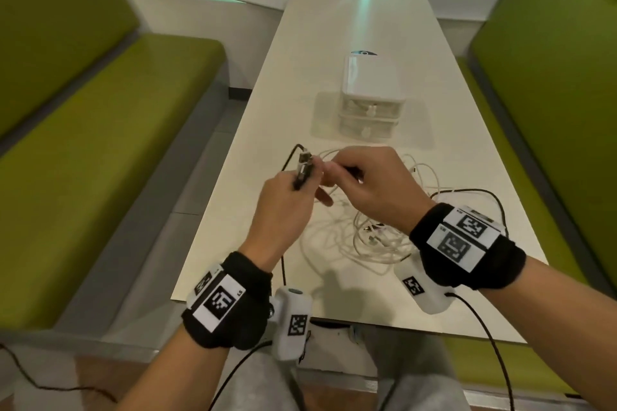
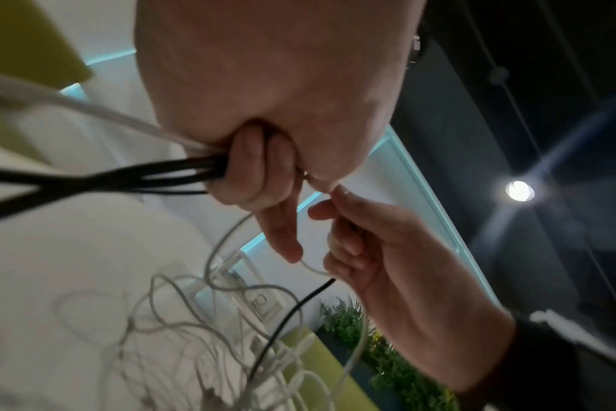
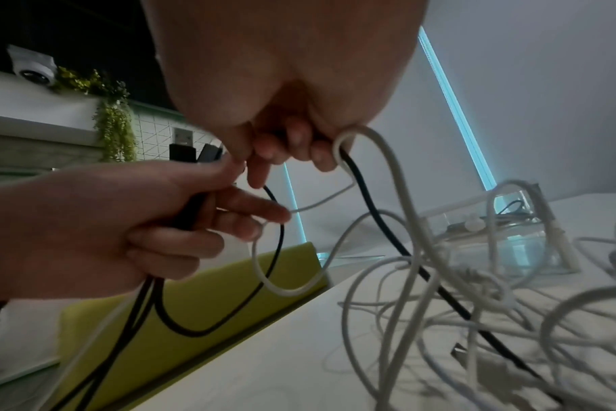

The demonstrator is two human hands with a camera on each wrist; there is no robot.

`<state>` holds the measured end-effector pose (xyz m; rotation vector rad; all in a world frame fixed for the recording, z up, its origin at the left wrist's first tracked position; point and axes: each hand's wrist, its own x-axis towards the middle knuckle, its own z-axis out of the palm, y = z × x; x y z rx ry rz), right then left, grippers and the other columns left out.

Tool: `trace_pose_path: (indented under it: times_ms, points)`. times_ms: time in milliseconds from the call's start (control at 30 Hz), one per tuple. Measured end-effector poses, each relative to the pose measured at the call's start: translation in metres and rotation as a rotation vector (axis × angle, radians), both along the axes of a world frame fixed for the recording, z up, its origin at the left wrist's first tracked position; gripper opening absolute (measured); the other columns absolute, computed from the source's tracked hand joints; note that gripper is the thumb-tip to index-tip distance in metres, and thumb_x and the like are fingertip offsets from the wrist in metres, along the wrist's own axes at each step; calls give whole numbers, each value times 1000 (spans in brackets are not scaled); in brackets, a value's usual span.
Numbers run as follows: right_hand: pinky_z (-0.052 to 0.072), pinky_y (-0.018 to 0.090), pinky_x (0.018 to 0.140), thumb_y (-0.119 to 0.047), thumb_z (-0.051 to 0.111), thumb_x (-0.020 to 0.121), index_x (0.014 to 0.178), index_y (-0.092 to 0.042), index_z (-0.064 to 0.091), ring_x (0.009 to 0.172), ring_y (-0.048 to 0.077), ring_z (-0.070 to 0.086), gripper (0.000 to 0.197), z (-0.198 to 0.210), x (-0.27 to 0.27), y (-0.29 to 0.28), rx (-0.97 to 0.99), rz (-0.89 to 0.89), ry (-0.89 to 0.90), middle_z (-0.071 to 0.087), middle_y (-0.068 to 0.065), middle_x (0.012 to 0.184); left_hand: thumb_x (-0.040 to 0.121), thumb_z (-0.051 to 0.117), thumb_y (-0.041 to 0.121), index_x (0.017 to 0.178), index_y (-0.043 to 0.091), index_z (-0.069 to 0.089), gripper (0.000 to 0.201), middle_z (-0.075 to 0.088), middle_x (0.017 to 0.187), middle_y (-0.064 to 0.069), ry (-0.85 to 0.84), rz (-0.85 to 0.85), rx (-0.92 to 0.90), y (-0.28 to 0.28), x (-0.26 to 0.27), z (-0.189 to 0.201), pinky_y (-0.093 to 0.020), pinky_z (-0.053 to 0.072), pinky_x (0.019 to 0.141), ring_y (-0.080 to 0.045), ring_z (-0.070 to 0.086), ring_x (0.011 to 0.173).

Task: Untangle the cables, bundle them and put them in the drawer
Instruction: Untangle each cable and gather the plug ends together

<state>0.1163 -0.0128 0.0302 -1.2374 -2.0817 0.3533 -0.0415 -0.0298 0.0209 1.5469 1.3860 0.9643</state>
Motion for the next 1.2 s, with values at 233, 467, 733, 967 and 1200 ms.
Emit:
trace_pose_path:
  times_ms: [233,467,733,967,1200]
  points:
    - [33,15,52,-23,61,95,82,-22,62,51,8,45,13,-21,9,-12,-121,28,93,53,-20,60,98,51,37,86,16,72,32,71,68,1,-356,53,96,1,9,13,-20,28,44,-5,33,38]
    - [36,18,54,-42,48,99,68,-17,55,54,4,52,40,-43,21,6,-301,-67,-78,54,-6,55,106,31,25,76,15,52,38,53,58,4,-797,85,383,-1,-1,43,-24,17,37,-10,25,38]
    - [31,33,53,-50,29,100,62,-14,39,51,18,43,54,-52,16,6,-387,-157,-170,46,2,54,97,52,30,97,21,66,16,69,97,2,-36,89,325,16,-6,-13,-28,49,83,-14,65,92]
    - [27,34,54,-40,28,104,61,-13,39,56,24,44,52,-47,16,9,-402,-212,-340,48,4,57,86,58,0,124,20,60,44,56,106,1,399,-49,540,4,5,-42,-39,55,69,-21,65,84]
    - [33,32,58,-15,41,96,65,-14,40,65,28,50,31,-40,11,-2,-386,-200,-410,50,6,66,86,56,6,118,22,59,36,61,102,2,568,-152,484,14,15,-41,-38,48,64,-29,62,78]
